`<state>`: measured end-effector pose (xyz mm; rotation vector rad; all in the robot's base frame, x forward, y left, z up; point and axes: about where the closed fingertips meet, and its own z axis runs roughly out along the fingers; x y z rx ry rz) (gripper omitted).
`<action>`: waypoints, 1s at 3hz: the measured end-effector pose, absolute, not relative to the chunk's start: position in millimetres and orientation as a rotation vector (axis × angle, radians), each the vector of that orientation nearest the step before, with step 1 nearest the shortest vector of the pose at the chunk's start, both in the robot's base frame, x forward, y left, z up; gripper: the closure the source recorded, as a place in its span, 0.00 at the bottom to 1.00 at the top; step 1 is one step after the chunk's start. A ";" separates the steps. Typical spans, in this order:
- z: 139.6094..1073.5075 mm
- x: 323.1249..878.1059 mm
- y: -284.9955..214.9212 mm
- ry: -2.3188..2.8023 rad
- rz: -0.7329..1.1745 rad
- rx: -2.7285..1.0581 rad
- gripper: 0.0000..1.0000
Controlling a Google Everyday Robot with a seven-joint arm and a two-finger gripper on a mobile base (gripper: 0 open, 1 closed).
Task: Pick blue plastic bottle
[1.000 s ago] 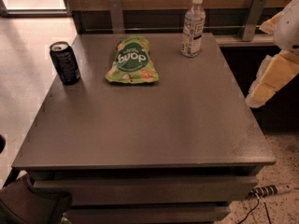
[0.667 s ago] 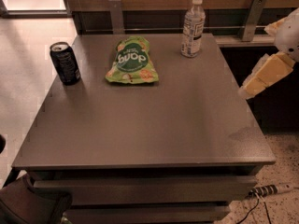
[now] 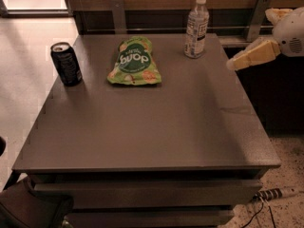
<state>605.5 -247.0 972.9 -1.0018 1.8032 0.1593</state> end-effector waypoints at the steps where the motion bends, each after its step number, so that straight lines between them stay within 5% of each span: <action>1: 982.2 646.2 -250.0 1.626 0.231 -0.822 0.00; 3: 987.2 657.3 -240.7 1.591 0.237 -0.788 0.00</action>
Offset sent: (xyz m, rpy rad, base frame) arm 0.0342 -0.0021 0.0072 0.1678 -0.1295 -0.0234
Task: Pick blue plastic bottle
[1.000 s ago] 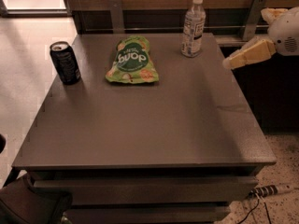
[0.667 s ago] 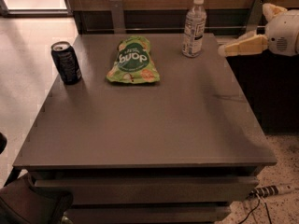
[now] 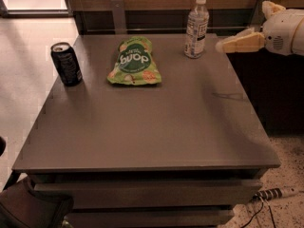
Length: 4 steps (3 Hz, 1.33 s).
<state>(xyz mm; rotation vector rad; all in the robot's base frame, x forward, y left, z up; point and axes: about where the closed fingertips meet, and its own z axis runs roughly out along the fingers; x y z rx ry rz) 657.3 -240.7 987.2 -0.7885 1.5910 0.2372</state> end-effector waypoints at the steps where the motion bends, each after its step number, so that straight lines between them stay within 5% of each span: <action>1: 980.1 668.0 -237.2 1.592 0.264 -0.761 0.00; 4: 944.9 788.3 -204.6 1.517 0.480 -0.664 0.00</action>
Offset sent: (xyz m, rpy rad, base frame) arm 0.0991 0.0094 -0.0438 0.2571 0.0082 0.0301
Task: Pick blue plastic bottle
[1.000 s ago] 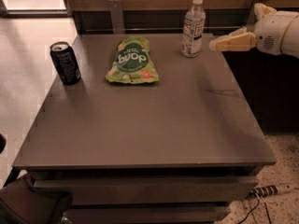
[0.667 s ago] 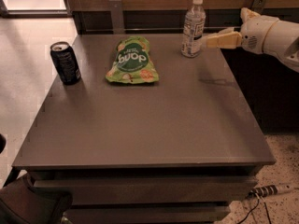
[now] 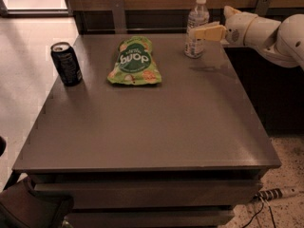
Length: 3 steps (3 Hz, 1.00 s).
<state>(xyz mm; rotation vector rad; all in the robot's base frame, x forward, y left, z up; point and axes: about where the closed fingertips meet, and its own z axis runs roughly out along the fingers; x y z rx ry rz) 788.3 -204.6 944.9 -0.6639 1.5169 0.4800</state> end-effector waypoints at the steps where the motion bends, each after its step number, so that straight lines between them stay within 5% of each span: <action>1: 934.3 813.1 -185.5 1.518 0.518 -0.676 0.00; 2: 923.3 829.3 -169.5 1.524 0.555 -0.692 0.00; 3: 922.2 832.7 -164.9 1.522 0.562 -0.696 0.12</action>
Offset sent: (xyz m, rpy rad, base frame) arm 0.0629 0.0452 -0.0319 0.0273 0.0523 0.0907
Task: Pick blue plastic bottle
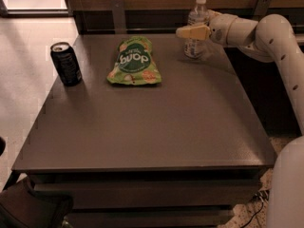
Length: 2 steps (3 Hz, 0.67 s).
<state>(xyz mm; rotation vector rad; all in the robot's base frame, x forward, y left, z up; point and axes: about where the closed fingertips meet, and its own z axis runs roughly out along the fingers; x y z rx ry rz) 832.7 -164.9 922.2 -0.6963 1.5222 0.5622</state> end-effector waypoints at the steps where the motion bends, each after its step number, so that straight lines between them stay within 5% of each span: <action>1: 921.2 833.3 -160.2 1.522 0.568 -0.700 0.43; 2: 920.4 833.8 -156.7 1.521 0.572 -0.703 0.67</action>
Offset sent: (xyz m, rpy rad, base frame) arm 0.0004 0.0034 -0.0007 0.0005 0.0011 0.0043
